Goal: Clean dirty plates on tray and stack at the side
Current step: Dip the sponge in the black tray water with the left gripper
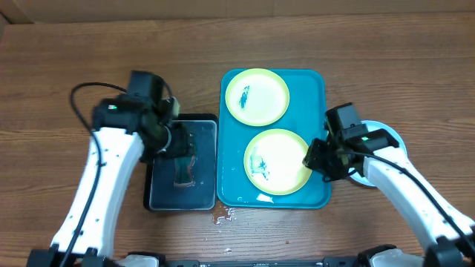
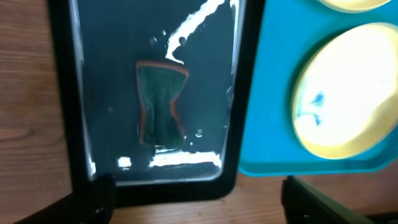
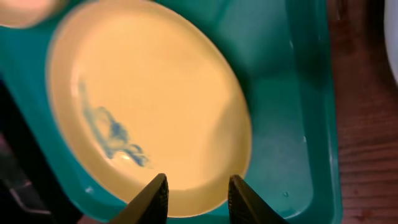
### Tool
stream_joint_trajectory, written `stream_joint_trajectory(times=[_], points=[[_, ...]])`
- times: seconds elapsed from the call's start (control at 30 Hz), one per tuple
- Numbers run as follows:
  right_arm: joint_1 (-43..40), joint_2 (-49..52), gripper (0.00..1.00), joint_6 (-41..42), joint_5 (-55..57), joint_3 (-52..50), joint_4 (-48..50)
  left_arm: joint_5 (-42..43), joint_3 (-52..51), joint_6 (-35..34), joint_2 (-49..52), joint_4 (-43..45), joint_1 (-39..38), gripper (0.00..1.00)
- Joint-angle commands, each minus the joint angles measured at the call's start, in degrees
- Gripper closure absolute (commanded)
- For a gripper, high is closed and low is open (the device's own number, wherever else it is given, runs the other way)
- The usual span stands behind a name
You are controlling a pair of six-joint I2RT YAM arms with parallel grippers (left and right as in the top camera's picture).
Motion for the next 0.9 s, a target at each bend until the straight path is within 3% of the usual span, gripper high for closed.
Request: stream_joint_trajectory(times=[0.0,0.13,0.3,0.43,0.6,0.77,0.87], points=[[-0.22,-5.75,0.66,-4.15,0.02,3.56,0.28,-5.95,-5.46,-4.37,3.3,4.79,-3.02,0.25],[-0.22,-8.22,0.66,-4.81,0.42,3.61,-0.28,-9.25,-8.5,-5.35,7.96,8.37,-5.62,0.35],[-0.2,-8.5,0.66,-5.01,1.73,3.61,-3.3,-15.8,-9.05,-11.91,14.91,8.55,-5.99,0.5],[-0.22,-8.52,0.66,-5.01,3.74,3.61,-5.49,-15.65,-9.05,-14.32,19.02,8.96,-5.05,0.51],[-0.35,-8.52,0.65,-4.94,6.47,3.61,-6.05,-12.39,-9.05,-13.97,21.86,10.97,-4.72,0.94],[-3.39,-8.5,0.56,1.05,16.57,3.61,-5.97,-9.38,-9.03,-10.25,21.31,11.45,-4.72,0.96],[-7.78,-8.5,0.56,-0.17,12.96,3.61,-5.88,-9.42,-8.94,-10.05,18.6,9.46,-4.63,0.95]])
